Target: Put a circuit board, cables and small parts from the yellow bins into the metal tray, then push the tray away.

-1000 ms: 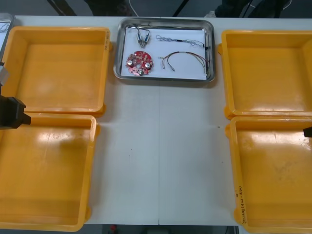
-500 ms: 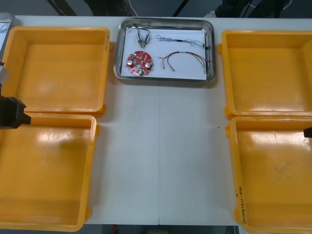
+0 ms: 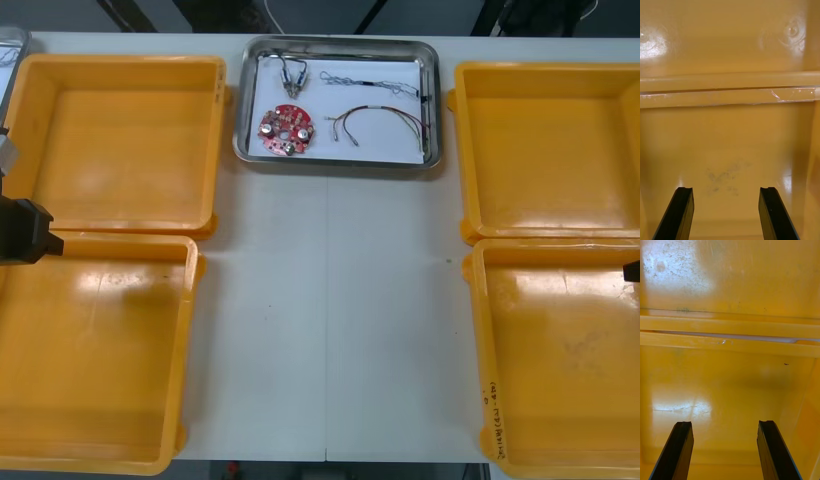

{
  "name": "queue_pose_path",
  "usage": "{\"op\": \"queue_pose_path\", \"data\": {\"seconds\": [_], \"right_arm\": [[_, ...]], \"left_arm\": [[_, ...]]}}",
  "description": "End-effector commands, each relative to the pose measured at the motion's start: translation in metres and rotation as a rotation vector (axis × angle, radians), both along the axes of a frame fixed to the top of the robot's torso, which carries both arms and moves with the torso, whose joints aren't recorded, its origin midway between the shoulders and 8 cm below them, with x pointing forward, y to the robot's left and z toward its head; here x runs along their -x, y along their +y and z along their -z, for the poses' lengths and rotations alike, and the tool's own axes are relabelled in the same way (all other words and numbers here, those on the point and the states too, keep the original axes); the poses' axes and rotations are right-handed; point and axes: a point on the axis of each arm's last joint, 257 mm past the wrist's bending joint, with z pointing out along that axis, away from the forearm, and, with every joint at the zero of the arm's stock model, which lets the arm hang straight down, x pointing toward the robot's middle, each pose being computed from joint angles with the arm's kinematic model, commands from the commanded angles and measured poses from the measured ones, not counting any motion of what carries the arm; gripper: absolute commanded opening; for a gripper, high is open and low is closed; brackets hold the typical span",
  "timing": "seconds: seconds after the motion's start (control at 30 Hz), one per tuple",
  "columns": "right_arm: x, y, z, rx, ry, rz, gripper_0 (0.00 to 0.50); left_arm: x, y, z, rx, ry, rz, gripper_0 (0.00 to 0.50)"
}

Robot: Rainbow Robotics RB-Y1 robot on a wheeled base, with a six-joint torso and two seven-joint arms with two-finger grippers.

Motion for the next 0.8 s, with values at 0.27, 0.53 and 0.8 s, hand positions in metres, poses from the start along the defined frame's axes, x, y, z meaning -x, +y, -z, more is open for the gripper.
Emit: {"op": "queue_pose_path", "data": {"seconds": [0.27,0.53,0.8], "right_arm": [[0.0053,-0.0196,-0.0077,0.032,-0.004,0.048,0.500],[0.0053,-0.0196,-0.0077,0.032,-0.004,0.048,0.500],[0.0053,-0.0196,-0.0077,0.032,-0.004,0.048,0.500]], "left_arm": [[0.0038,0.0154,-0.0148,-0.061,-0.024,0.020,0.500],[0.0038,0.0154,-0.0148,-0.061,-0.024,0.020,0.500],[0.0038,0.0154,-0.0148,-0.061,-0.024,0.020,0.500]]}}
